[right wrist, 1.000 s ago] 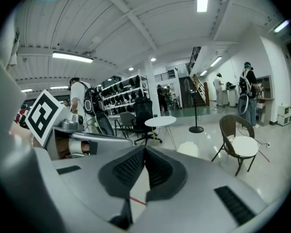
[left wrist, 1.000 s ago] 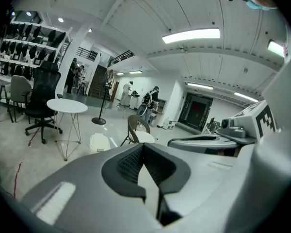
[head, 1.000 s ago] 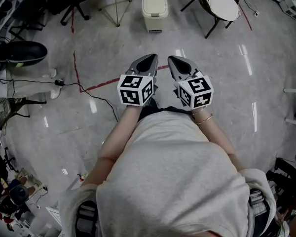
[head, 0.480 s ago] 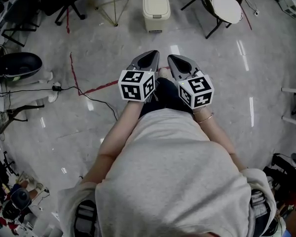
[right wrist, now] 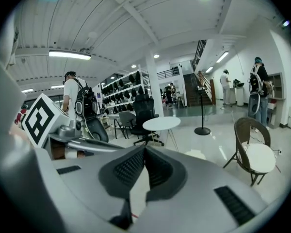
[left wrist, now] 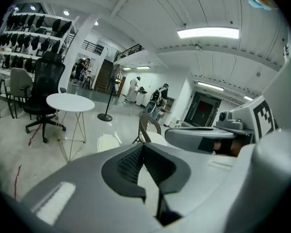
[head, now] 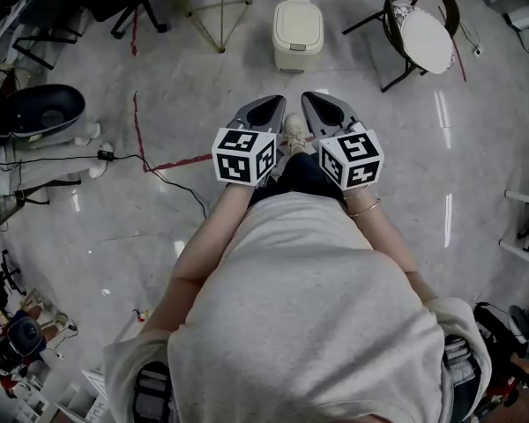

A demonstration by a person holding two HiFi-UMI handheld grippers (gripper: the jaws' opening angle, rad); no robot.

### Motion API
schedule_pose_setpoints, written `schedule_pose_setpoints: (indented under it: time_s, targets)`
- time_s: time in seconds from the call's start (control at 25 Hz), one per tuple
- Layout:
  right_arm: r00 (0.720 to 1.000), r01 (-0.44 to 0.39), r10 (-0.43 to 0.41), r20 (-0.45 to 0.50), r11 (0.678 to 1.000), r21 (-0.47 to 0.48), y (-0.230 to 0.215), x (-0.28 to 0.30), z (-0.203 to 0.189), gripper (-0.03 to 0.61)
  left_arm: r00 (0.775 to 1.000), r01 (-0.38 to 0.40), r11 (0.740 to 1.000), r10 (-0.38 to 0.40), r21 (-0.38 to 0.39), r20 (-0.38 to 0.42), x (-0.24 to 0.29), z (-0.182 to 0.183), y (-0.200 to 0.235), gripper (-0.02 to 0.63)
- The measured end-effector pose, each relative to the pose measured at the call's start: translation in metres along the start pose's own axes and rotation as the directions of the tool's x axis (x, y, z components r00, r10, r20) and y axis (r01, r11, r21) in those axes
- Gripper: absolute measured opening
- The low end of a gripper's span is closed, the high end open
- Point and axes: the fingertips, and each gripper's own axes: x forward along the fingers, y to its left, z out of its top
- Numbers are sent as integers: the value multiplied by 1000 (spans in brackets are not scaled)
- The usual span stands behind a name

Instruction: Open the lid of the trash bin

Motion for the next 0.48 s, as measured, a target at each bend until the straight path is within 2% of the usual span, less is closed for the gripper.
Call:
schedule_pose_setpoints:
  time_s: [0.32, 0.48]
  targets:
    - [998, -49, 50, 28, 998, -37, -87, 69, 59, 8, 997, -63, 998, 62, 22, 48, 91, 72, 41, 7]
    - [997, -77, 78, 19, 995, -63, -119, 97, 80, 8, 993, -97, 995, 96, 7, 71, 124, 102, 59, 7]
